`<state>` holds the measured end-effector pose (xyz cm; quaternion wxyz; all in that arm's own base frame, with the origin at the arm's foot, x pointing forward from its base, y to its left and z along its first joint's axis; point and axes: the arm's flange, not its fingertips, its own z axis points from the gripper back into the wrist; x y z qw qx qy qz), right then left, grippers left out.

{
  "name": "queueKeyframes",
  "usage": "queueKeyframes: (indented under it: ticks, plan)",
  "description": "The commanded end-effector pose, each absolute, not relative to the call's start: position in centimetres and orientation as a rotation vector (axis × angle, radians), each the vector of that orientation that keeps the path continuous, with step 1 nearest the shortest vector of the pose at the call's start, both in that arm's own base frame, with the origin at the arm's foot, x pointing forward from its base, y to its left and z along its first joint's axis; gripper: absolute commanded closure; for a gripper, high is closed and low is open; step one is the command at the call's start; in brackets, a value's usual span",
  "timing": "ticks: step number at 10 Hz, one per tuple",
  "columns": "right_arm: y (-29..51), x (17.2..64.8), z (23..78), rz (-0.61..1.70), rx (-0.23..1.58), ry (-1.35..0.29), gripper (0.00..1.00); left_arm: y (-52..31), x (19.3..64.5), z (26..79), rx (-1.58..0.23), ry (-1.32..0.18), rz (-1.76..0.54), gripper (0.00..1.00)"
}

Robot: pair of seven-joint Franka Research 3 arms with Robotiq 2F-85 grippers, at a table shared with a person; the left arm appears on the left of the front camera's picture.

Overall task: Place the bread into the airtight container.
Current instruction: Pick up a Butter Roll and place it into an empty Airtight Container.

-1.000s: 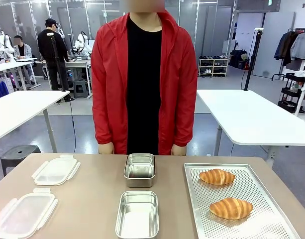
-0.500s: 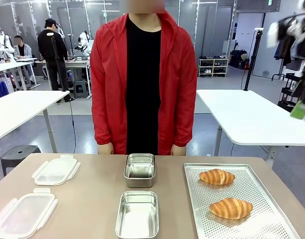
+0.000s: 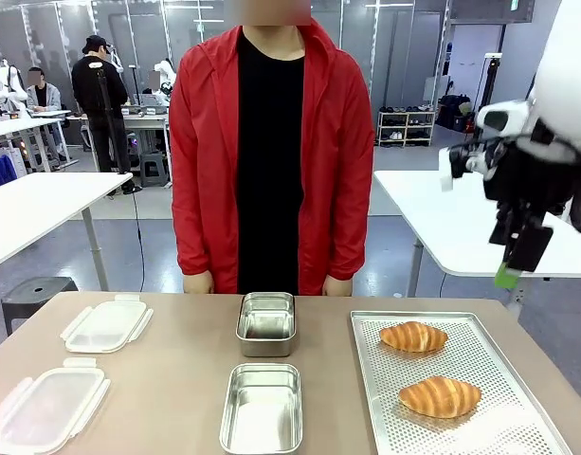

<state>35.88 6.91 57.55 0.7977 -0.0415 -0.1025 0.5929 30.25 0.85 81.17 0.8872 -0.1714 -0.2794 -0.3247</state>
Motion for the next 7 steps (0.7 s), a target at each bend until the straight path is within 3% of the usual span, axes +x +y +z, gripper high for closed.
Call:
queueKeyframes:
  ticks: [1, 7]
  plan:
    - [6.5, 36.4, 53.3, 1.411, -0.022, -0.284, 0.00, 0.8, 30.2, 81.5, -0.353, -0.578, -0.684, 0.00]
    - [9.1, 40.3, 42.7, 1.557, -0.046, -0.209, 0.00, 0.8, 30.2, 81.5, -0.353, -0.578, -0.684, 0.00]
